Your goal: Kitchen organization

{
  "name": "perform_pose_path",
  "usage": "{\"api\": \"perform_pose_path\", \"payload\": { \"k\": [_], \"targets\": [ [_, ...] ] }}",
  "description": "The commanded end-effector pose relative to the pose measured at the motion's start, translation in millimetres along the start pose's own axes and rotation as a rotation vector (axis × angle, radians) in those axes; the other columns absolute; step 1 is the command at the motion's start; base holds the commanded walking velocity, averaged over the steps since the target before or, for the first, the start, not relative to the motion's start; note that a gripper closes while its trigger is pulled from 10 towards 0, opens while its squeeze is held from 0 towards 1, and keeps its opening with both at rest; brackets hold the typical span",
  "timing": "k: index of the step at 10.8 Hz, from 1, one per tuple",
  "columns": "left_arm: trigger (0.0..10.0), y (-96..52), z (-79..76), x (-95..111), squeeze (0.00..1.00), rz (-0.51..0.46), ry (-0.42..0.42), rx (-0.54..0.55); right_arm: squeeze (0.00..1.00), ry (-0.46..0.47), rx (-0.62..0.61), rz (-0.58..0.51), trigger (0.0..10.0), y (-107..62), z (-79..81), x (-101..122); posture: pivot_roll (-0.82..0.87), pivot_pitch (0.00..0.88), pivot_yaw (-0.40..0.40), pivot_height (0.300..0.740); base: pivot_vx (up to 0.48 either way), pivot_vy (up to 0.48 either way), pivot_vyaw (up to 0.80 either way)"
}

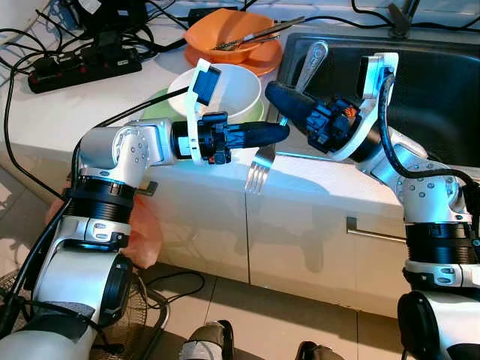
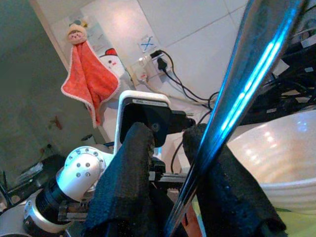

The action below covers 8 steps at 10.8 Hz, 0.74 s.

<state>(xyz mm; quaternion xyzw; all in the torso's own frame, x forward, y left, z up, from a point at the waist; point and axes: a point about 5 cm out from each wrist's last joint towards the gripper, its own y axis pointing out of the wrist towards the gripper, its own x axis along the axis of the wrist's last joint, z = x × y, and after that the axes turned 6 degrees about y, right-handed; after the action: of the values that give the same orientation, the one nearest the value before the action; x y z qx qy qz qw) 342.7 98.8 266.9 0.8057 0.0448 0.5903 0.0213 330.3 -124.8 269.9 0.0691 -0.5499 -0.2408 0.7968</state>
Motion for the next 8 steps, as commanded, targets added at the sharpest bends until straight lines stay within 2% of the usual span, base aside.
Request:
{"api": "perform_pose_path", "payload": {
  "k": [1, 8],
  "targets": [
    [0.0, -3.0, -1.7, 6.9, 0.0, -0.005, 0.03, 0.008, 0.0, -0.006, 0.031, 0.01, 0.0, 1.6, 3.6, 0.1, 0.11, 0.127, 0.095, 0.74, 0.0, 0.0, 0.0],
    [0.0, -3.8, -2.2, 3.6, 0.0, 0.021, 0.055, -0.002, 0.0, -0.007, 0.015, 0.004, 0.0, 3.2, 0.6, -1.6, 0.12, 0.125, 0.095, 0.74, 0.0, 0.0, 0.0]
  ]
}}
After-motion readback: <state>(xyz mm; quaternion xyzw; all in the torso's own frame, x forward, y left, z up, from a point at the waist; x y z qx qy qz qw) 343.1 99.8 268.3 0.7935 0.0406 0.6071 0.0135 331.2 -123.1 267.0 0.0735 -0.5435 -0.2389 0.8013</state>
